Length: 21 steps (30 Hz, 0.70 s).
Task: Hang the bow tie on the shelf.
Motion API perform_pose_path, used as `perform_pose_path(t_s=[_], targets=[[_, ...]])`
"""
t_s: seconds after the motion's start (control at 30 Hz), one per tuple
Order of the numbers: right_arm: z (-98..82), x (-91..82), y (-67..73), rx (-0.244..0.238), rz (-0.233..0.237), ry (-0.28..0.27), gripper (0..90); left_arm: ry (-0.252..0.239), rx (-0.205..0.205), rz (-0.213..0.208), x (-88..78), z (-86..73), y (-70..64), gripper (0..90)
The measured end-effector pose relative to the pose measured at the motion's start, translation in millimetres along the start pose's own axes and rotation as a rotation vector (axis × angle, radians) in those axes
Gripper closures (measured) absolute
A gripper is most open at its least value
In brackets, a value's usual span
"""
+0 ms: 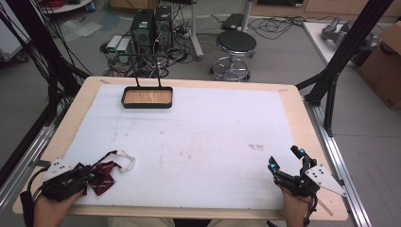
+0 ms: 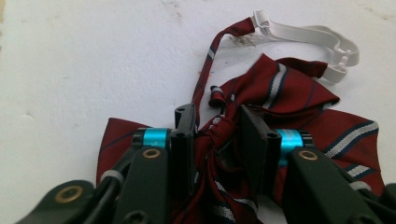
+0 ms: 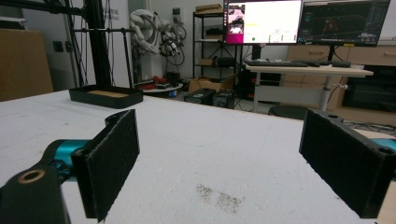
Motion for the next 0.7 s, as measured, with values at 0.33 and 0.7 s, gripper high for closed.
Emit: perform_pose_path(t_s=[0.33, 0.7], targets=[[-0.6, 0.9, -0.5, 0.003, 0.001, 0.001, 11.1, -0.085, 0.244, 0.096, -9.4, 16.3, -23.2, 70.7], [-1.3, 0.5, -0.9, 0.014, 0.0, -0.001, 11.1, -0.229, 0.383, 0.001, -31.7, 69.1, -46.7, 70.7]])
Point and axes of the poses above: each handheld gripper's, and its own axes: x roughly forward along the jaws, z roughly out of its top, y roughly to its left, the point moved 7 cm from there along x, roughly forward along the jaws, and after that the axes turned 12 degrees about -x, right-handed, at the moved point
